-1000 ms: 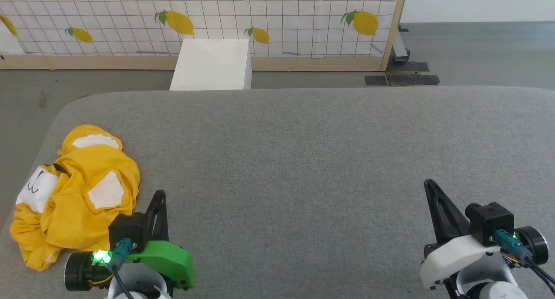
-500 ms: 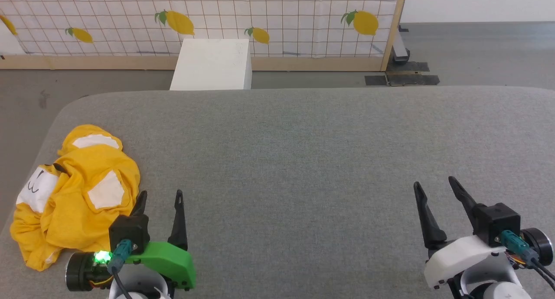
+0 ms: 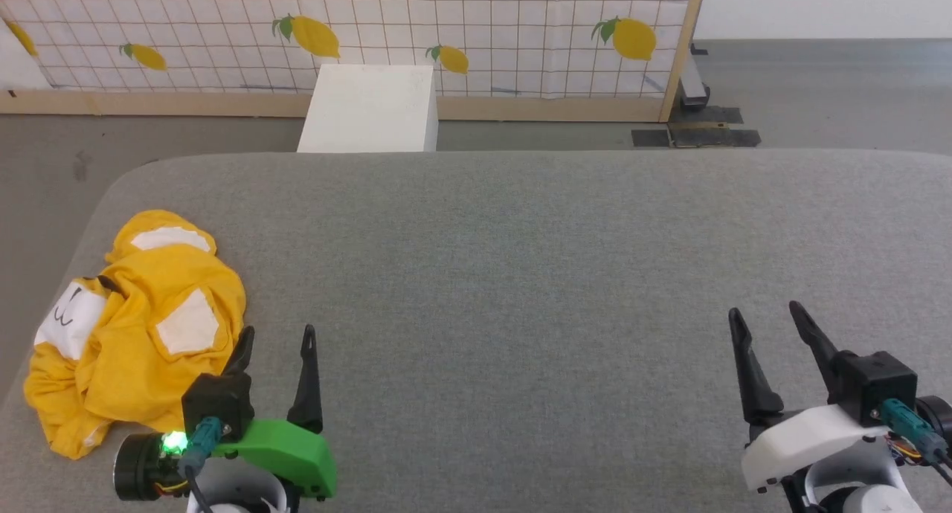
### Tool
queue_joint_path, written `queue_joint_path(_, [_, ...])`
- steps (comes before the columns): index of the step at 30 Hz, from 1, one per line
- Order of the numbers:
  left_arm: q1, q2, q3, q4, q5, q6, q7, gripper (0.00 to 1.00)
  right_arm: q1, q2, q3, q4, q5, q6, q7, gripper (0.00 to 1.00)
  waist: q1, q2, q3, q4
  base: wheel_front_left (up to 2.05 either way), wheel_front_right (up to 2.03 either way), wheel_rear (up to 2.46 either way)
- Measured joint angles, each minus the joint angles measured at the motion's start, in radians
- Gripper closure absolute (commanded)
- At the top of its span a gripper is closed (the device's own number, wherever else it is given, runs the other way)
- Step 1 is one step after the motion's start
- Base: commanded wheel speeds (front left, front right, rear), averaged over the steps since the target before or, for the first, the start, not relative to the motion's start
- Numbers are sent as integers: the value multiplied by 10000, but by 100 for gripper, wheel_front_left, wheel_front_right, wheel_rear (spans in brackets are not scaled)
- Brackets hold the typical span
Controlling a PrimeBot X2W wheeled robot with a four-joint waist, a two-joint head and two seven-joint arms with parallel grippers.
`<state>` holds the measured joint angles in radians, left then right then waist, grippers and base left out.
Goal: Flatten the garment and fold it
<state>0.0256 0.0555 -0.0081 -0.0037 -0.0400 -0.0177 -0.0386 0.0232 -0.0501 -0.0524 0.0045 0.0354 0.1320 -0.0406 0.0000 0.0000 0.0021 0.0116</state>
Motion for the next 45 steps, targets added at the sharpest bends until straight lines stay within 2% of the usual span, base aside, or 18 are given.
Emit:
queue_joint_path(17, [113, 0, 65, 0, -420, -79, -382, 0, 142, 0, -171, 54, 109, 0, -332, 0, 0, 0, 17, 608, 0, 0, 0])
queue_joint_path(45, [471, 0, 205, 207, -734, -255, -961, 0, 160, 0, 506, 500, 454, 0, -932, 0, 0, 0, -119, 2480, 0, 0, 0])
